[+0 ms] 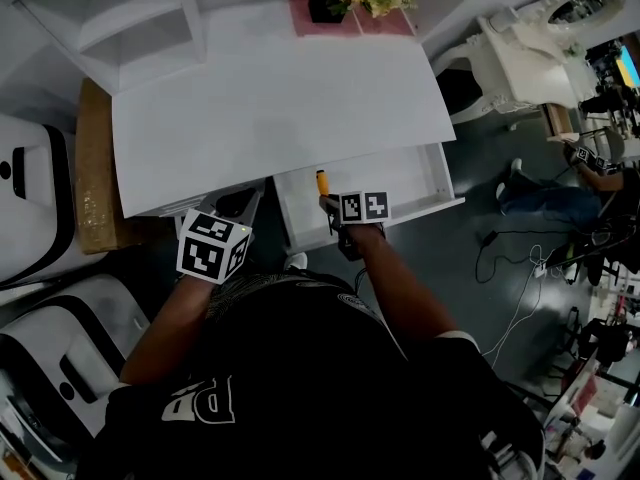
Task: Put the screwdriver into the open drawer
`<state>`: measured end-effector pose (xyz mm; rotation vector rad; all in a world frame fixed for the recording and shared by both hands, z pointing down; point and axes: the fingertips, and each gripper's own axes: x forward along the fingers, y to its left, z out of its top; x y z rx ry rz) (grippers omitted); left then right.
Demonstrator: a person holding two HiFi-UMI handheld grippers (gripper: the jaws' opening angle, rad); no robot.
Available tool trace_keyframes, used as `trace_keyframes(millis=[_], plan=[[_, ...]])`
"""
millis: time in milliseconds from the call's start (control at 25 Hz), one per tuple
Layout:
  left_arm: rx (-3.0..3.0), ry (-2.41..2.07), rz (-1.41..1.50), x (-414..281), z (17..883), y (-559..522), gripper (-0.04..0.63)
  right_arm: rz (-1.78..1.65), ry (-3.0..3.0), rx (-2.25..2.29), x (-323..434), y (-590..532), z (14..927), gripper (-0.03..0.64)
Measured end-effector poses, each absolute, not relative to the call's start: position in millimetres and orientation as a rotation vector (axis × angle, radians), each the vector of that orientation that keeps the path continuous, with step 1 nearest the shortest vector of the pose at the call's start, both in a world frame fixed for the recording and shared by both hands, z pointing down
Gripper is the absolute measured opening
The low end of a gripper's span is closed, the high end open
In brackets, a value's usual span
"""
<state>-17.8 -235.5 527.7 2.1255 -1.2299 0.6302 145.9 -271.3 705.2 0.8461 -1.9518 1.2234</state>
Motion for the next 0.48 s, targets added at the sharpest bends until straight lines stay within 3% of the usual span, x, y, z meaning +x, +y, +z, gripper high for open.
trace_keyframes(millis=[480], plan=[[2.124, -1.205, 0.655, -36.6, 529.5, -241.9, 0.015, 1.253, -1.863, 0.832, 136.2, -279.4, 728.1, 0.086]])
